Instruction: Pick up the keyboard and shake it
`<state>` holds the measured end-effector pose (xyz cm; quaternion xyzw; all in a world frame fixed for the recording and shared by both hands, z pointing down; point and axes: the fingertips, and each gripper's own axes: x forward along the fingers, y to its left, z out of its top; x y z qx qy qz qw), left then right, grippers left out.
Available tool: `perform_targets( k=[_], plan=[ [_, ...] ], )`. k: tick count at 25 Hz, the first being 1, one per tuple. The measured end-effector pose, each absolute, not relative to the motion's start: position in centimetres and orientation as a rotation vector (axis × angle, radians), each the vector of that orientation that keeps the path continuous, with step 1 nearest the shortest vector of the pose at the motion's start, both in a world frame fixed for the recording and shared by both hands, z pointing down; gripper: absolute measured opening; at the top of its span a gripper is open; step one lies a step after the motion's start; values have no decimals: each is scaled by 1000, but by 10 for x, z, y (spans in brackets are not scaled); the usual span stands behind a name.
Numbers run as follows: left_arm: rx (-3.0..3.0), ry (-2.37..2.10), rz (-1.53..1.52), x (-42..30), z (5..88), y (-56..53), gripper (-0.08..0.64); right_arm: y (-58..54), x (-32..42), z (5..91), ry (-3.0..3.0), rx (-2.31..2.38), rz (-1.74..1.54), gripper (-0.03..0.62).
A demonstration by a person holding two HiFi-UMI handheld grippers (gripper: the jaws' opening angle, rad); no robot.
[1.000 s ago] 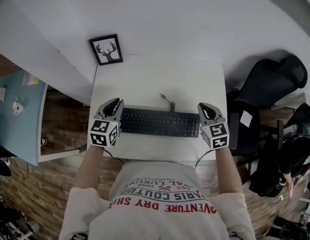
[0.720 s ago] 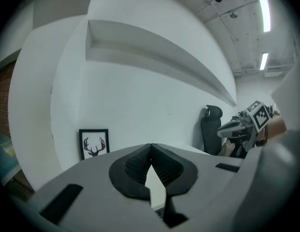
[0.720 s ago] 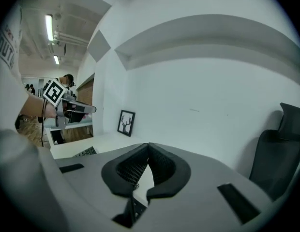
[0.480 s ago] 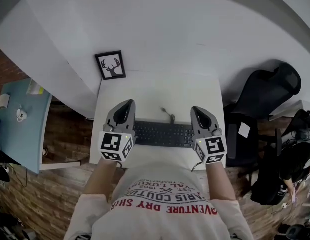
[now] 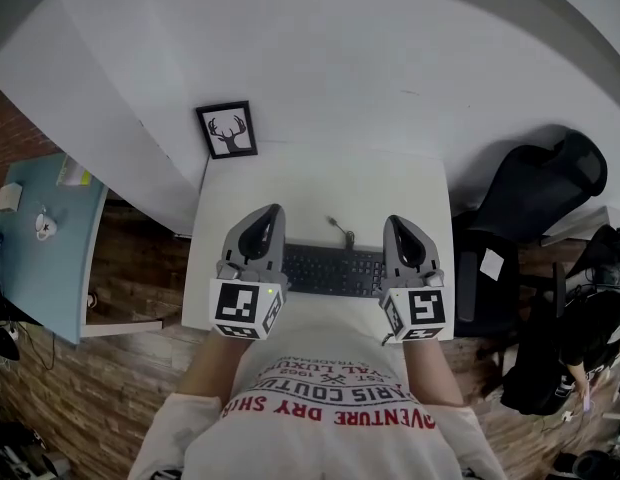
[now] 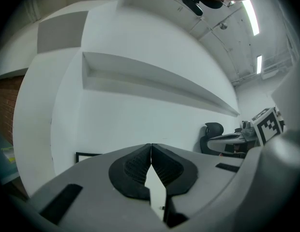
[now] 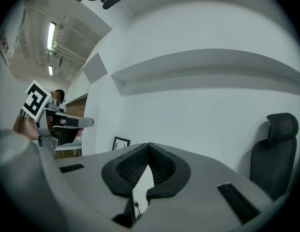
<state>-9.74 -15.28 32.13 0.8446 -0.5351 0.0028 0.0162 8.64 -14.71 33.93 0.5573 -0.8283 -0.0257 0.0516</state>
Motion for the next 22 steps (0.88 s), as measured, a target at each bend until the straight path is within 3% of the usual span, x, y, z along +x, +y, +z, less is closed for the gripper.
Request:
perform_targets(
  k=[22],
  plan=[
    [2642, -1640, 45, -94, 324, -150, 26, -144, 81, 350, -2526, 1708, -1, 25]
  ],
)
